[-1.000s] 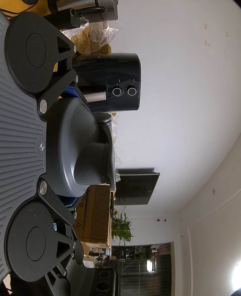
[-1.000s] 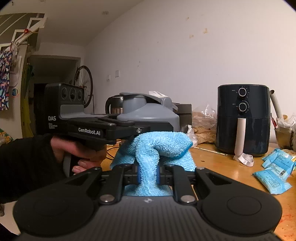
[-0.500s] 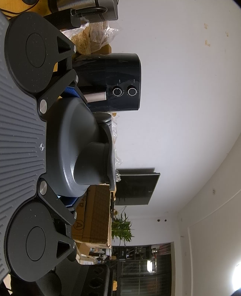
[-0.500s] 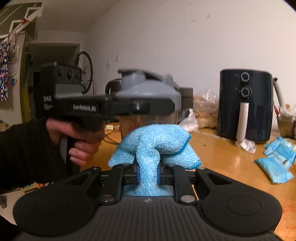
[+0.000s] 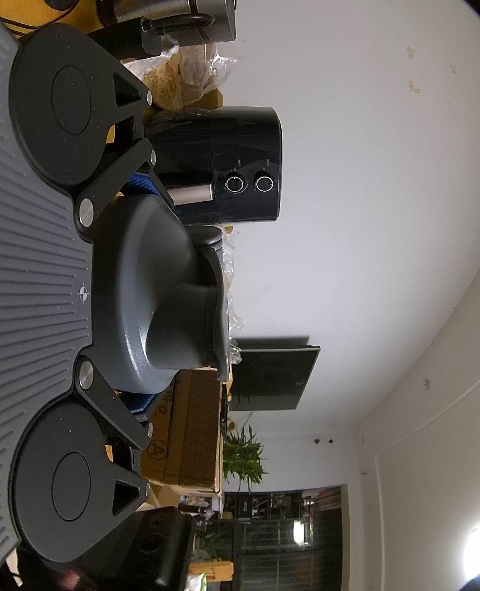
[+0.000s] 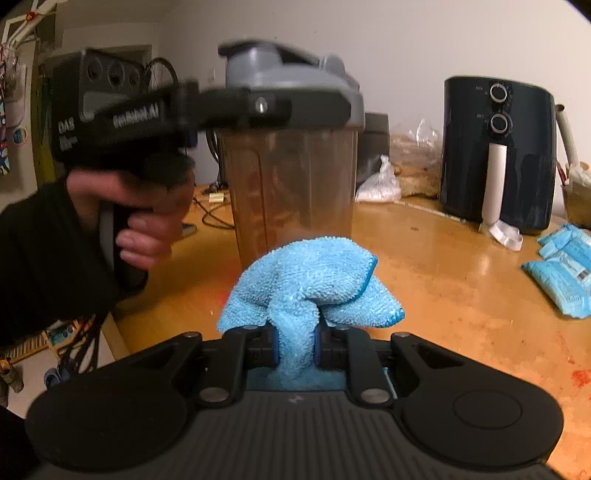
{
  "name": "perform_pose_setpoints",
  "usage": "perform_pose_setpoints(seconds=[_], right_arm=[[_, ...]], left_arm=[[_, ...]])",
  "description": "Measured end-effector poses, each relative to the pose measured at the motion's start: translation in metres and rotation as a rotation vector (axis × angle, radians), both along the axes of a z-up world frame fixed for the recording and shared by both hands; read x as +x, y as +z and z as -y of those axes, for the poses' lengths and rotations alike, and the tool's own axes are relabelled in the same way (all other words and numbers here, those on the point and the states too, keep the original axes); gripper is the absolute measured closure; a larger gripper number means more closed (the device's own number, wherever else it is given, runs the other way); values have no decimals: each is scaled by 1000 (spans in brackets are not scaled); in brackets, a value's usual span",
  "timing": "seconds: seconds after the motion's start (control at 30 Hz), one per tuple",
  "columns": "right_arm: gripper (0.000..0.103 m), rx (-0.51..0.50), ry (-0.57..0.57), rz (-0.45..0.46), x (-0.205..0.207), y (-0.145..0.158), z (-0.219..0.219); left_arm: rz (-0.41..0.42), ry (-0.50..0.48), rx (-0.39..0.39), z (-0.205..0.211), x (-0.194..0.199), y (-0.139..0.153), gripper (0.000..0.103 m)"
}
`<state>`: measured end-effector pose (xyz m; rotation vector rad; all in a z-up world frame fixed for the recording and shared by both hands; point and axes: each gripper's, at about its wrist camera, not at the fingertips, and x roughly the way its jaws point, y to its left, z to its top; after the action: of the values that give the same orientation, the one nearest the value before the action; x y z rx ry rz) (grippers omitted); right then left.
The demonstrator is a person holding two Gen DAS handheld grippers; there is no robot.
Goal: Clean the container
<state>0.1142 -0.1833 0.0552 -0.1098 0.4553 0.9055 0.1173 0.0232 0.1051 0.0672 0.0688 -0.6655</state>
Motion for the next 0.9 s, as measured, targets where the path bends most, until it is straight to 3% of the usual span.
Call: perform_pose_setpoints(seconds=[0.3,0.77,0.9], right_arm=[[93,-37,0,-29,-1,-11,-5],[91,35,7,-54,1,-5,2],[91,63,2,-21,-4,3,5]], left_arm=[[1,-1,1,0,2,0,8],[0,-1,0,-2,3,-1,8],[-1,-1,0,-2,3,-1,8]])
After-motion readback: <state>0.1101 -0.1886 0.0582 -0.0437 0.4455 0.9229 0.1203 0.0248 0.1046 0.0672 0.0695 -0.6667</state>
